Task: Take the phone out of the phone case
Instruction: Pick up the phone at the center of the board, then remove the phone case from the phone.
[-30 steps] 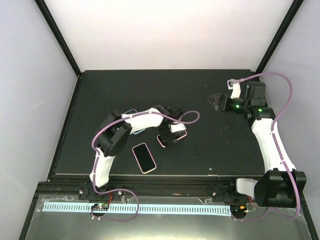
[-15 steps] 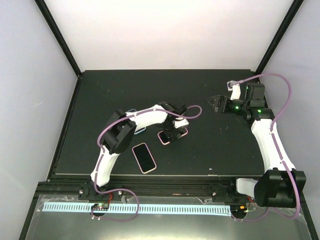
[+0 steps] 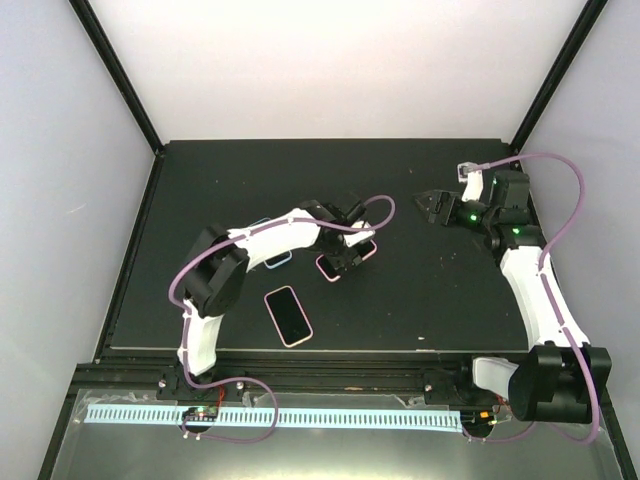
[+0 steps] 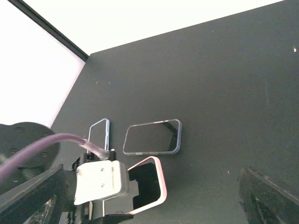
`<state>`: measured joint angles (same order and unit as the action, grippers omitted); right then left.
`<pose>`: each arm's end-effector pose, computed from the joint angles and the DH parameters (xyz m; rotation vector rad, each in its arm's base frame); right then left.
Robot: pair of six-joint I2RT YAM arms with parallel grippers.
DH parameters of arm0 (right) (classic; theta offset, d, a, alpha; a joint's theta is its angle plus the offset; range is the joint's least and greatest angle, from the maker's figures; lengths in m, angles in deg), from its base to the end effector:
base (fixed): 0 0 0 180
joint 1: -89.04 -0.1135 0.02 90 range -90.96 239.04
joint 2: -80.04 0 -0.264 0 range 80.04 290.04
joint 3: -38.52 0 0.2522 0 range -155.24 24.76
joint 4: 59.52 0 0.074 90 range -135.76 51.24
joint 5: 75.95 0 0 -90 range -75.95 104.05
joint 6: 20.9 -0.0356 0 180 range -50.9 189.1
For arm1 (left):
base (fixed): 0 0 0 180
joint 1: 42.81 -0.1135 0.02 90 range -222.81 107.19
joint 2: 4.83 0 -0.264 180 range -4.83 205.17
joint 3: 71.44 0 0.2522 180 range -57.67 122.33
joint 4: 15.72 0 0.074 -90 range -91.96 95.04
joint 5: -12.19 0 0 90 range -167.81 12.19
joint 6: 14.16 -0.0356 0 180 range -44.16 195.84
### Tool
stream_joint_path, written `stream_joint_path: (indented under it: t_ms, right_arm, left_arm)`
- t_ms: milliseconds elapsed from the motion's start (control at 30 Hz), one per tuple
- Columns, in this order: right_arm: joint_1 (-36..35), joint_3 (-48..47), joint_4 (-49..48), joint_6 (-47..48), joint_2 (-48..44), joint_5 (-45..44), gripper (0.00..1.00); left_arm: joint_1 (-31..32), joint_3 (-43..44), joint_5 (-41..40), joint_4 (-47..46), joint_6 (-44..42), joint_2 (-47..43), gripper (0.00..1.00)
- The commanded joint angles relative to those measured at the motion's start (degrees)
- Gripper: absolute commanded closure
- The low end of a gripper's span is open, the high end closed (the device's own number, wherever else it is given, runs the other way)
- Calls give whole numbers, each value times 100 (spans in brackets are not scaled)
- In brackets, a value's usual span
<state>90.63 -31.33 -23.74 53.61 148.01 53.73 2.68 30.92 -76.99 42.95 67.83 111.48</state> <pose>0.2577 0.0156 0.3099 -0.0873 2.1339 0.8864 0.2902 -0.2960 0.1848 1.2876 2.5477 -0.1595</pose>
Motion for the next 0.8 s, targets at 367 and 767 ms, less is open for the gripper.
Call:
stream_joint_path:
  t_ms: [367, 767]
  right_arm:
    - [-643, 161, -1528, -1436, 328, 11, 3]
    - [-1450, 177, -1998, -1997, 587, -41, 11]
  left_arm:
    - [-190, 333, 256, -598, 379, -1719, 64]
    - [-217, 507, 216, -636, 519, -1971, 64]
